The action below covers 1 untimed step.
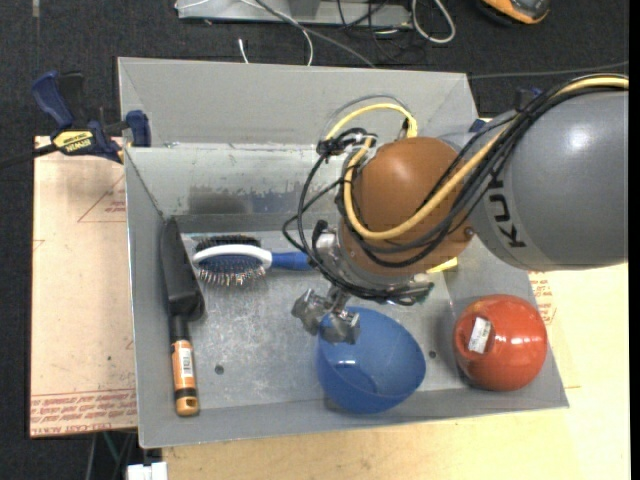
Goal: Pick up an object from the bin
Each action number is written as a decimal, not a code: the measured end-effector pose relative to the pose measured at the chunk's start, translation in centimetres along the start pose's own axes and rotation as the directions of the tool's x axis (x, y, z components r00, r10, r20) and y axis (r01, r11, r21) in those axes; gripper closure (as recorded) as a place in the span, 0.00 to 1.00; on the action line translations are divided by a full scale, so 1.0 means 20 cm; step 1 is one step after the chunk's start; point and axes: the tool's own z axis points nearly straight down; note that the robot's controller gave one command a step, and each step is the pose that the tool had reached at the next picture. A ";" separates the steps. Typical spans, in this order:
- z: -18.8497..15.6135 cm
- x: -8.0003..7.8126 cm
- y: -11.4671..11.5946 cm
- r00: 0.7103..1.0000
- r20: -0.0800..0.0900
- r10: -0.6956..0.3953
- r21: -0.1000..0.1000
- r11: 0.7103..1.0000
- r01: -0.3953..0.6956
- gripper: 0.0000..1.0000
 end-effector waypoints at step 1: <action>-0.04 0.00 0.00 1.000 0.002 0.002 0.001 1.000 -0.002 1.00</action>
Offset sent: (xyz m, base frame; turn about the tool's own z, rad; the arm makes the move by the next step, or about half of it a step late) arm 0.0004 0.0000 0.0220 0.0015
